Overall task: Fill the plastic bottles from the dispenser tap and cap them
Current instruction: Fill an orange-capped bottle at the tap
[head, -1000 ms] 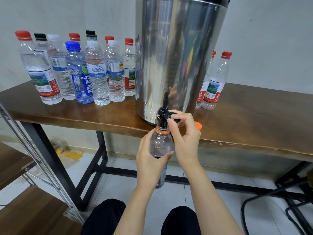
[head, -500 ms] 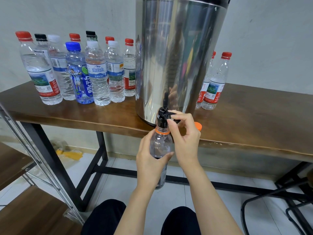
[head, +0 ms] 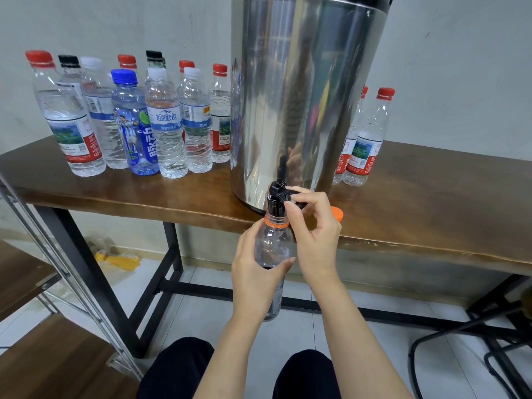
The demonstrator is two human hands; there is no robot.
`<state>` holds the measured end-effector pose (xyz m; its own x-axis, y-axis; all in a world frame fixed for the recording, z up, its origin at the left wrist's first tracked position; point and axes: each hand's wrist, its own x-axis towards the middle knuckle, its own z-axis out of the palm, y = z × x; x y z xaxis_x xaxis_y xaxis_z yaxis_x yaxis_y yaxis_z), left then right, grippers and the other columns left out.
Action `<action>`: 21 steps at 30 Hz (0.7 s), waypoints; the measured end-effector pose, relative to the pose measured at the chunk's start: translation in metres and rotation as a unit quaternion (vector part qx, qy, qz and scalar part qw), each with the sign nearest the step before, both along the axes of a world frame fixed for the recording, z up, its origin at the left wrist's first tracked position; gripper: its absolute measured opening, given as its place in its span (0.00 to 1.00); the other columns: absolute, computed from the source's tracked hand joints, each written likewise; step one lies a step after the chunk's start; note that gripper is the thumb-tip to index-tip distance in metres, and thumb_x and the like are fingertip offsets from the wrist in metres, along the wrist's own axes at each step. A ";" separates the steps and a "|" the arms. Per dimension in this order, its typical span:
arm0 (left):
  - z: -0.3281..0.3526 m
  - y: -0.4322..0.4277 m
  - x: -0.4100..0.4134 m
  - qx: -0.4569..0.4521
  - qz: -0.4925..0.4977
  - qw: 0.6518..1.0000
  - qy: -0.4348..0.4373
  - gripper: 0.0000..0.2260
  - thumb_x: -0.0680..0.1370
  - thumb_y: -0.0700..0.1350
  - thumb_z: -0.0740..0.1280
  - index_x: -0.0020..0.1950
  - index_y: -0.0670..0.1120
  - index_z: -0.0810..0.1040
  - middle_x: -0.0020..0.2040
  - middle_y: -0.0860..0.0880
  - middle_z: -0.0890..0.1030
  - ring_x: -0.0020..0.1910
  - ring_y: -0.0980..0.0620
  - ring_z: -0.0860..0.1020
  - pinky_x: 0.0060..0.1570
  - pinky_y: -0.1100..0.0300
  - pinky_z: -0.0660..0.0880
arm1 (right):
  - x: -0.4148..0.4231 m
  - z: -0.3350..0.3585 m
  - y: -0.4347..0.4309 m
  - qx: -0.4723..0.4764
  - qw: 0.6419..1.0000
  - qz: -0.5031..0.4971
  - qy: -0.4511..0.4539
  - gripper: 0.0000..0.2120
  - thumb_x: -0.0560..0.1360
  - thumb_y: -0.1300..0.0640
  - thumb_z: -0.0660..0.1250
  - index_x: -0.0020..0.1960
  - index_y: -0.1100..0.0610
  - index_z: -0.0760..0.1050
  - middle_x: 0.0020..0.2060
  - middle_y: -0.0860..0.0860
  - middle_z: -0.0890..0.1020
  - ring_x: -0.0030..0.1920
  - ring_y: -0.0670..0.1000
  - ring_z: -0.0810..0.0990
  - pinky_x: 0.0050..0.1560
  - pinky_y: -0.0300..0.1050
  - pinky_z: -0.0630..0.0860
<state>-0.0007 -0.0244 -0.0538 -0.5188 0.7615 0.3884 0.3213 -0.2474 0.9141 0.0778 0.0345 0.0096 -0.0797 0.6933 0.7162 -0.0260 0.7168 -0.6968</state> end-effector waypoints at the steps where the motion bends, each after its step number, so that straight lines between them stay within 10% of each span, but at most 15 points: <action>1: 0.000 0.000 0.000 0.000 0.001 1.000 0.001 0.37 0.67 0.41 0.80 0.66 0.66 0.67 0.63 0.67 0.73 0.63 0.72 0.69 0.58 0.78 0.67 | 0.000 0.000 0.000 0.000 1.000 0.000 0.001 0.05 0.75 0.55 0.67 0.49 0.46 0.75 0.50 0.43 0.81 0.46 0.42 0.78 0.46 0.31 0.71; 21: -0.001 0.002 -0.001 -0.003 0.003 1.000 0.005 0.36 0.67 0.43 0.80 0.68 0.62 0.68 0.64 0.65 0.73 0.65 0.69 0.70 0.60 0.73 0.69 | -0.001 0.000 0.001 0.001 1.000 -0.001 0.000 0.05 0.75 0.54 0.67 0.49 0.45 0.75 0.50 0.43 0.81 0.48 0.42 0.79 0.47 0.31 0.72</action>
<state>-0.0018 -0.0222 -0.0550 -0.5187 0.7612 0.3892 0.3322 -0.2400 0.9122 0.0767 0.0353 0.0095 -0.0772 0.6921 0.7177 -0.0247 0.7183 -0.6953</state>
